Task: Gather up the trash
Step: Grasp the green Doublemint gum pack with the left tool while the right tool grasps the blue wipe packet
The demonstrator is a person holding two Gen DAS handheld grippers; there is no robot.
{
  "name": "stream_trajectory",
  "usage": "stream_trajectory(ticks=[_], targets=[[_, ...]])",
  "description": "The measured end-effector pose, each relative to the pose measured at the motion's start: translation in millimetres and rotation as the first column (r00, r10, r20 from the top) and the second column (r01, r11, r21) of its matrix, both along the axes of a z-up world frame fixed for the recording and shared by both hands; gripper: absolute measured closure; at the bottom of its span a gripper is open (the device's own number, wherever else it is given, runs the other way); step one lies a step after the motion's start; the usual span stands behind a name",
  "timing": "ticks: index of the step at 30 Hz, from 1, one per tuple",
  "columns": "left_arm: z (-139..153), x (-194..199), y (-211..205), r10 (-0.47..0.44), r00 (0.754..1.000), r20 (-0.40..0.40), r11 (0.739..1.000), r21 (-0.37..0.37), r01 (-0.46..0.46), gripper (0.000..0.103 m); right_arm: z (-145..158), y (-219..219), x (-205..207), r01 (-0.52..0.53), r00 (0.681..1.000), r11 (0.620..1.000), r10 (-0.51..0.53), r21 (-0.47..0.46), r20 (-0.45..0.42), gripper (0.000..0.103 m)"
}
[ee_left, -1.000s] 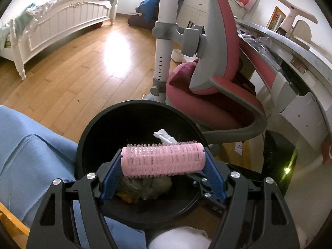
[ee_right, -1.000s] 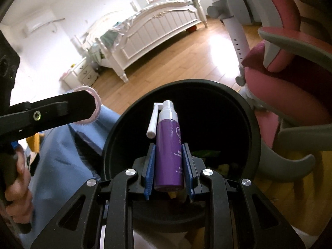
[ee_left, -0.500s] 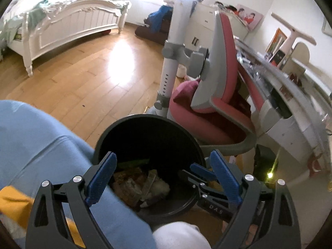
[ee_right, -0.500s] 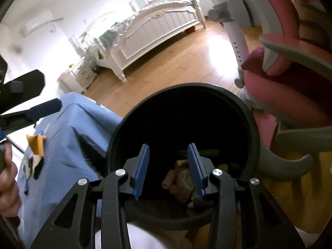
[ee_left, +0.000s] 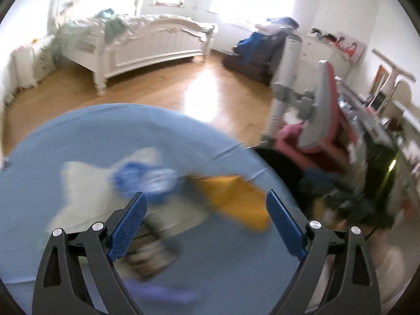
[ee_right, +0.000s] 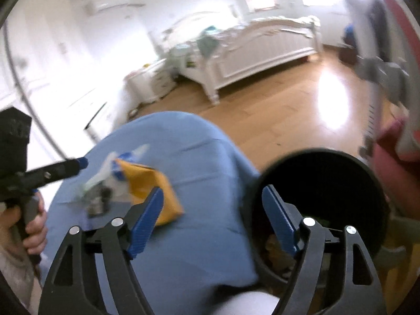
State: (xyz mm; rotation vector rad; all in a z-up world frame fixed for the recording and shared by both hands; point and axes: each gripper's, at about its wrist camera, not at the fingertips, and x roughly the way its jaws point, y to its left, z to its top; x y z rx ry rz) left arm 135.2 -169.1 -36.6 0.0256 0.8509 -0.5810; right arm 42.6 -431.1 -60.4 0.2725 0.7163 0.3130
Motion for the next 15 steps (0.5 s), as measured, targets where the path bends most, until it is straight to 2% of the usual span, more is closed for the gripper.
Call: stream_trajectory(ticks=[3,4,8,11,15], targets=[[2,-8,37,-0.032,0.994,0.108,0.989,0.146,0.015,0.012,16,37,12,-0.113,0.994,0.993,0.113,-0.014,0.005,0.025],[0,-11,49,-0.065,0.989,0.135,0.977,0.209,0.035,0.012,20,50,17,-0.15,0.989,0.988,0.15,-0.027,0.0,0.025],[-13,-12,81,-0.213,0.964,0.157,0.927,0.345,0.149,0.013,40,107,39,-0.29,0.957,0.954,0.289,-0.079,-0.018,0.025],[-30,-9,91,-0.31,0.942,0.13,0.887,0.397,0.237,0.015,43,148,60,-0.367,0.93,0.921,0.362,-0.129,-0.056,0.025],[-49,6,103,-0.339,0.936,0.099,0.866,0.421,0.27,0.022,30,197,97,-0.421,0.906,0.882,0.401,-0.212,-0.135,0.025]])
